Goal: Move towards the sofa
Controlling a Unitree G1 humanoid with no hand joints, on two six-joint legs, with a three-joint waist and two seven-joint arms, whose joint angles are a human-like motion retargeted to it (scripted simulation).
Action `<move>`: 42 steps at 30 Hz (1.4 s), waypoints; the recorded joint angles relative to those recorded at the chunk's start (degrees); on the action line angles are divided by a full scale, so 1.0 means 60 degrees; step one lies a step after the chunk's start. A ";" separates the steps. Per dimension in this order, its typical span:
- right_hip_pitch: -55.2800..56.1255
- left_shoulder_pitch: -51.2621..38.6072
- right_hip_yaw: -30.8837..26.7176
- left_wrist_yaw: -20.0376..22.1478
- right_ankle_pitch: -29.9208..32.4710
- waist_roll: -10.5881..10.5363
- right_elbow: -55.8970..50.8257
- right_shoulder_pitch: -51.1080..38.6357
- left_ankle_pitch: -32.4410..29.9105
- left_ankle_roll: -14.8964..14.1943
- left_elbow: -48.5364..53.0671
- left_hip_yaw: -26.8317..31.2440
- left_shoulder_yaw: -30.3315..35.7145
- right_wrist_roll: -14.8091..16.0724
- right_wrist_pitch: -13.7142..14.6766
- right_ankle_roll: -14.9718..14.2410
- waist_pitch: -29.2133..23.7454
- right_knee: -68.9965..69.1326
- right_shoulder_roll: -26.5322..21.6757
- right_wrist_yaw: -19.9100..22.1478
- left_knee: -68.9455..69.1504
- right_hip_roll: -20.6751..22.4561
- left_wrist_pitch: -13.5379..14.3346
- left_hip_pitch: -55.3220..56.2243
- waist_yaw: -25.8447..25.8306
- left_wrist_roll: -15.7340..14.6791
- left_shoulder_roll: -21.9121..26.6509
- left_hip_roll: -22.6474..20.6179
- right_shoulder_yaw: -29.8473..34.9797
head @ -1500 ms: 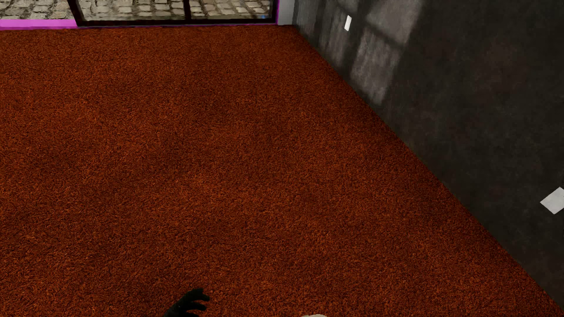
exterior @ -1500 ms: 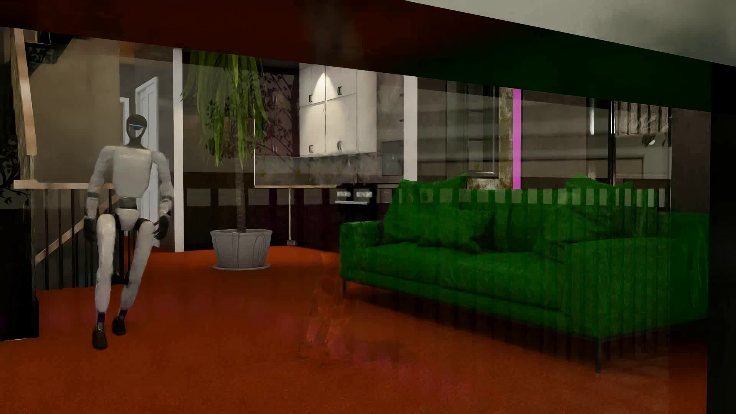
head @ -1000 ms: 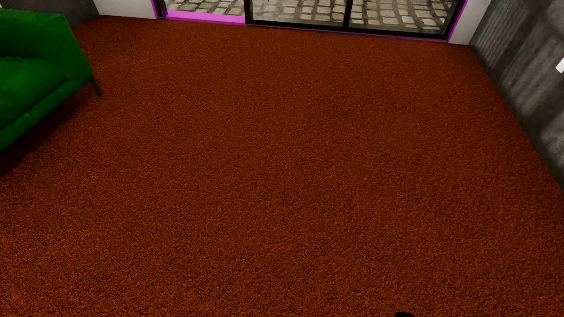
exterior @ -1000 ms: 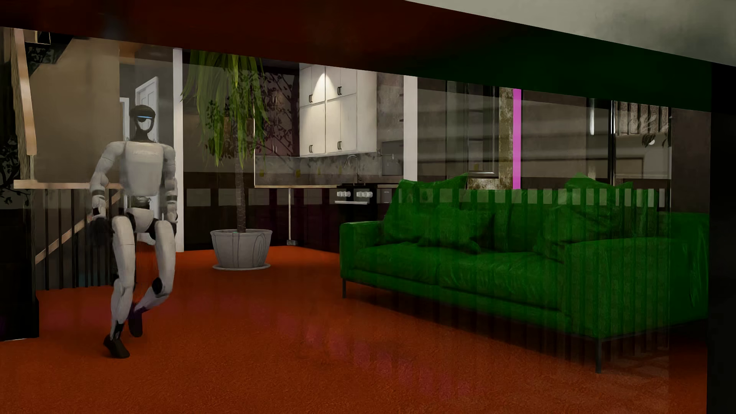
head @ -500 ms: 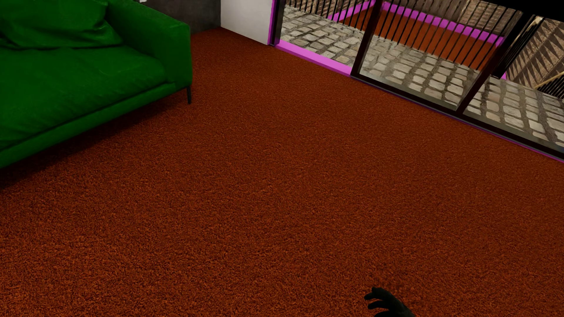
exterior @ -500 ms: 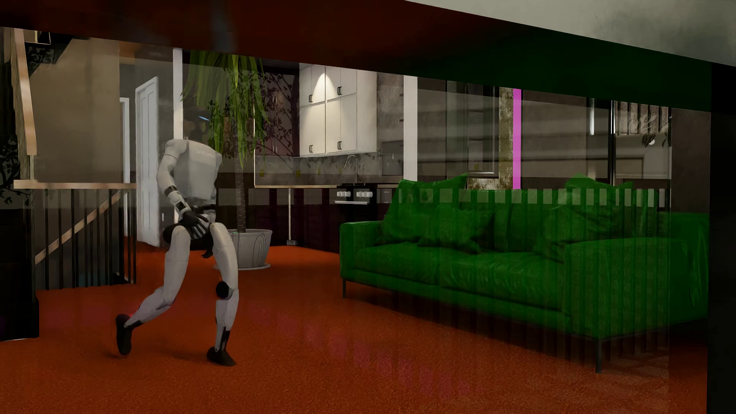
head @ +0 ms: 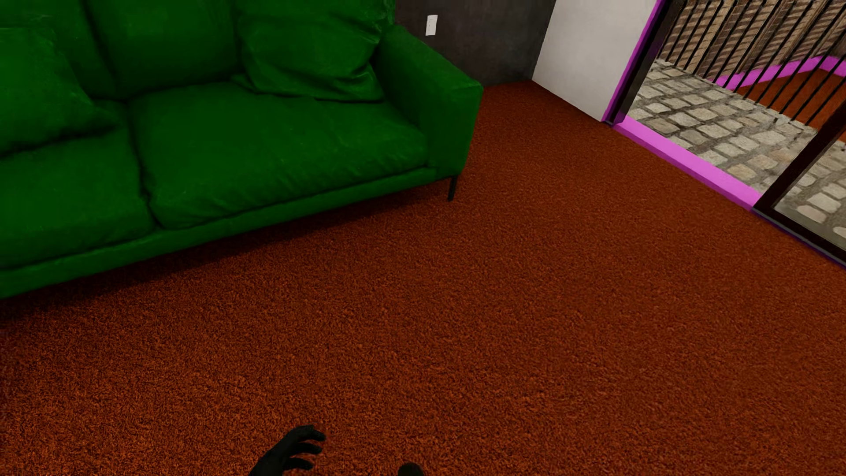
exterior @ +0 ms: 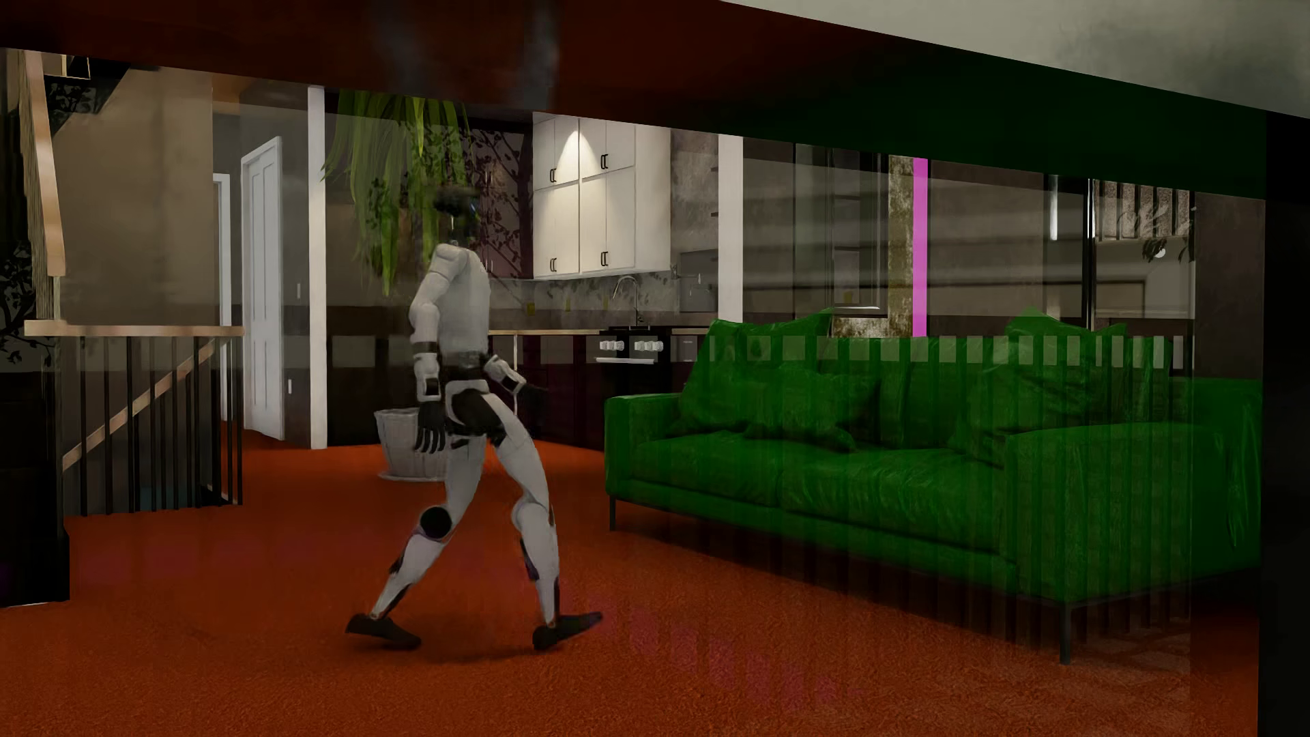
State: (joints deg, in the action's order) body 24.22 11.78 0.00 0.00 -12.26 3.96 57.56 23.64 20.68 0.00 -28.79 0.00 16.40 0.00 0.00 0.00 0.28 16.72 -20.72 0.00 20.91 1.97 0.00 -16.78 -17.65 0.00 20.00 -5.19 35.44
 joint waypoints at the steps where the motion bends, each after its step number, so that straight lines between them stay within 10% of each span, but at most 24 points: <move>1: 0.0183 0.0215 0.0000 0.0000 -0.0069 0.0066 -0.0015 -0.0147 0.0039 0.0000 -0.0236 0.0000 0.0163 0.0000 0.0000 0.0000 0.0069 -0.0076 -0.0024 0.0000 0.0038 0.0076 0.0000 -0.0287 0.0018 0.0000 -0.0011 0.0054 -0.0261; 3: 0.0692 0.0579 0.0000 0.0000 0.4696 -0.0145 0.0100 -0.0552 -0.0260 0.0000 -0.1590 0.0000 0.0671 0.0000 0.0000 0.0000 0.0249 0.1242 -0.0167 0.0000 0.0358 0.0270 0.0000 -0.0574 -0.0057 0.0000 -0.0281 0.0350 -0.0884; 4: 0.0908 0.0646 0.0000 0.0000 0.5046 -0.0495 0.0370 -0.0854 -0.0680 0.0000 -0.2845 0.0000 0.1068 0.0000 0.0000 0.0000 0.0253 0.1907 -0.0252 0.0000 0.0768 0.0437 0.0000 -0.0611 -0.0028 0.0000 -0.0598 0.0616 -0.1153; 7: -0.0011 0.0834 0.0000 0.0000 0.3845 -0.1474 0.1245 -0.2073 -0.3195 0.0000 -0.5725 0.0000 0.3474 0.0000 0.0000 0.0000 -0.0112 0.2956 -0.0350 0.0000 0.3430 0.0817 0.0000 0.0417 0.0103 0.0000 -0.1094 0.1493 -0.2381; 10: -0.1430 0.1118 0.0000 0.0000 0.2573 -0.1595 0.0234 -0.2590 -0.5443 0.0000 -0.4777 0.0000 0.4091 0.0000 0.0000 0.0000 -0.0448 0.2438 -0.0532 0.0000 0.7477 0.0933 0.0000 0.3566 0.0908 0.0000 -0.0173 0.1695 -0.3496; 13: -0.2307 0.1307 0.0000 0.0000 0.1989 -0.1646 -0.1446 -0.2907 -0.2847 0.0000 -0.4177 0.0000 0.1467 0.0000 0.0000 0.0000 -0.0882 0.2554 -0.1186 0.0000 0.9516 0.0995 0.0000 0.5537 0.2495 0.0000 0.0088 0.1580 -0.3883; 17: -0.3196 0.1172 0.0000 0.0000 0.1302 -0.1489 -0.2190 -0.3864 -0.2672 0.0000 -0.3775 0.0000 -0.0690 0.0000 0.0000 0.0000 -0.0926 0.2596 -0.1356 0.0000 0.6975 0.0813 0.0000 0.6291 0.3509 0.0000 -0.0507 0.1446 -0.5308; 22: -0.3673 0.0530 0.0000 0.0000 0.1385 -0.0999 -0.3368 -0.4449 -0.2434 0.0000 -0.3862 0.0000 0.2240 0.0000 0.0000 0.0000 -0.0705 0.2229 -0.0736 0.0000 0.2008 0.0448 0.0000 0.4587 0.3415 0.0000 -0.0789 0.0874 -0.4641; 32: -0.4110 -0.1269 0.0000 0.0000 0.0301 -0.0759 -0.0724 -0.4483 -0.0886 0.0000 -0.4497 0.0000 0.2512 0.0000 0.0000 0.0000 -0.0508 0.1373 0.0738 0.0000 0.0374 0.0172 0.0000 0.2640 0.3212 0.0000 -0.0090 0.0289 0.3243; 42: -0.4096 -0.1762 0.0000 0.0000 0.0168 -0.1048 -0.0408 -0.4560 -0.0672 0.0000 -0.3068 0.0000 0.2860 0.0000 0.0000 0.0000 -0.0233 0.1432 0.0155 0.0000 -0.0262 0.0205 0.0000 0.2410 0.2413 0.0000 -0.0723 0.0343 -0.0046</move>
State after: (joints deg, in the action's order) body -0.36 1.21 0.00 0.00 -11.25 -2.33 55.12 -3.72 16.65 0.00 -47.20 0.00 33.56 0.00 0.00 0.00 -1.11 25.31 -19.80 0.00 19.34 3.20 0.00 -2.32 -3.17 0.00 15.66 -3.14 35.17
